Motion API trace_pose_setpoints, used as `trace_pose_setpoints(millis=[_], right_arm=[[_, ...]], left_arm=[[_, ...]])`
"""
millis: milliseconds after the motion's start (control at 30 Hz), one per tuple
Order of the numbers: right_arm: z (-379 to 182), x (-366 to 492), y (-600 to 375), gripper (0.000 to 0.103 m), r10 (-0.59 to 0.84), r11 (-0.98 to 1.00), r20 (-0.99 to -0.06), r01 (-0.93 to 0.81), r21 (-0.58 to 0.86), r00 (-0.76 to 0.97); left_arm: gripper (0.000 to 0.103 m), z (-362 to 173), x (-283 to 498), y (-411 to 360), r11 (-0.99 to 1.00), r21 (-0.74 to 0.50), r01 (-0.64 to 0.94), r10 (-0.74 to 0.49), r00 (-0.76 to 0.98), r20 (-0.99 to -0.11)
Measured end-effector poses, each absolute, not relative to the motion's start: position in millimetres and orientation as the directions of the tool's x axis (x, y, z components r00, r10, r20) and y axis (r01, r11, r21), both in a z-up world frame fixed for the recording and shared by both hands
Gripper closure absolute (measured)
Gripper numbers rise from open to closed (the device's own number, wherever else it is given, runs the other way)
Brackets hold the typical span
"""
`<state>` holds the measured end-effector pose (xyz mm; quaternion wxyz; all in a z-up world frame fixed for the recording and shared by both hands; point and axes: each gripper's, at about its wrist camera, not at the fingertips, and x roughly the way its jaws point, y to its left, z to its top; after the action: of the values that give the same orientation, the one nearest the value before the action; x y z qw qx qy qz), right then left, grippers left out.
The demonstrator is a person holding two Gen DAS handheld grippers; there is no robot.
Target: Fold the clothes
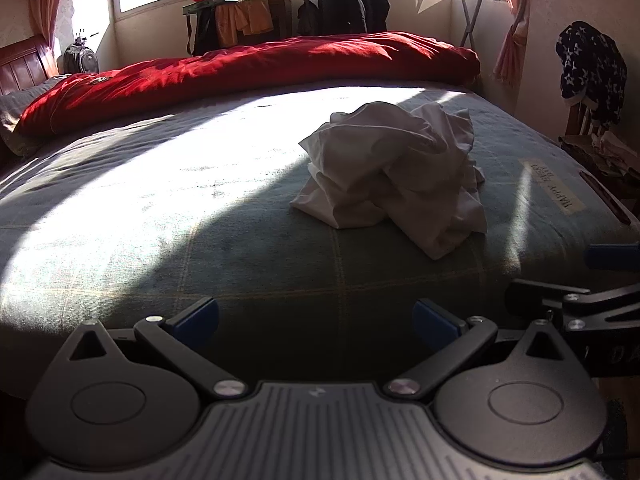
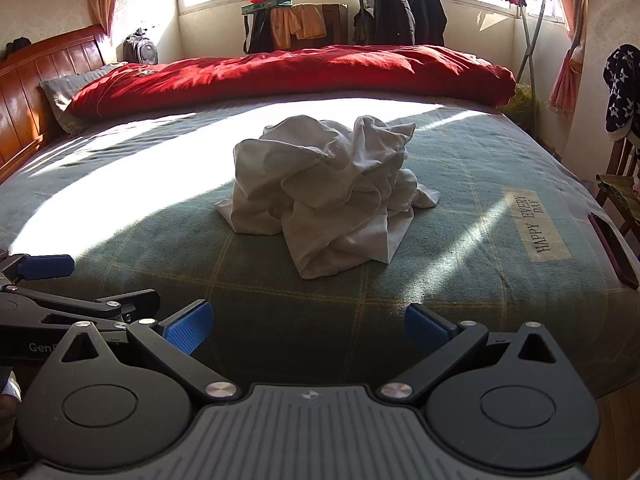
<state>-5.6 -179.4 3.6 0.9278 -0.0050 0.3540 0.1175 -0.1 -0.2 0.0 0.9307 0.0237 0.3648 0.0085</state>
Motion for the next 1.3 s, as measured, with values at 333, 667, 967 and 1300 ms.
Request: trace_pose_setpoints(millis=[333, 667, 967, 1300], right_arm=[[3.0, -5.4, -179.0, 0.0, 0.212, 0.973, -0.657, -0.222, 0.069, 0.724], [3.5, -6.4, -179.1, 0.0, 0.216, 0.972, -0.657, -0.222, 0.075, 0.722], [5.4, -6.2, -178.9, 0.0, 0.216, 0.972, -0.656, -0.222, 0.075, 0.723], [6.5, -5.5, -178.6, 0.0, 0.216, 0.972, -0.657, -0.223, 0.074, 0.723]], left_arm=[[0.0, 3.3, -0.8, 2.4, 0.999, 0.034, 0.005, 0.019, 0.735, -0.678], [0.0, 1.6, -1.4, 0.5, 0.999, 0.032, 0.005, 0.018, 0.736, -0.676], [0.0, 3.3, -1.9, 0.3, 0.999, 0.032, 0.005, 0.018, 0.738, -0.675], [0.0, 2.8, -0.6, 1.2, 1.0, 0.031, 0.005, 0.017, 0.736, -0.677]])
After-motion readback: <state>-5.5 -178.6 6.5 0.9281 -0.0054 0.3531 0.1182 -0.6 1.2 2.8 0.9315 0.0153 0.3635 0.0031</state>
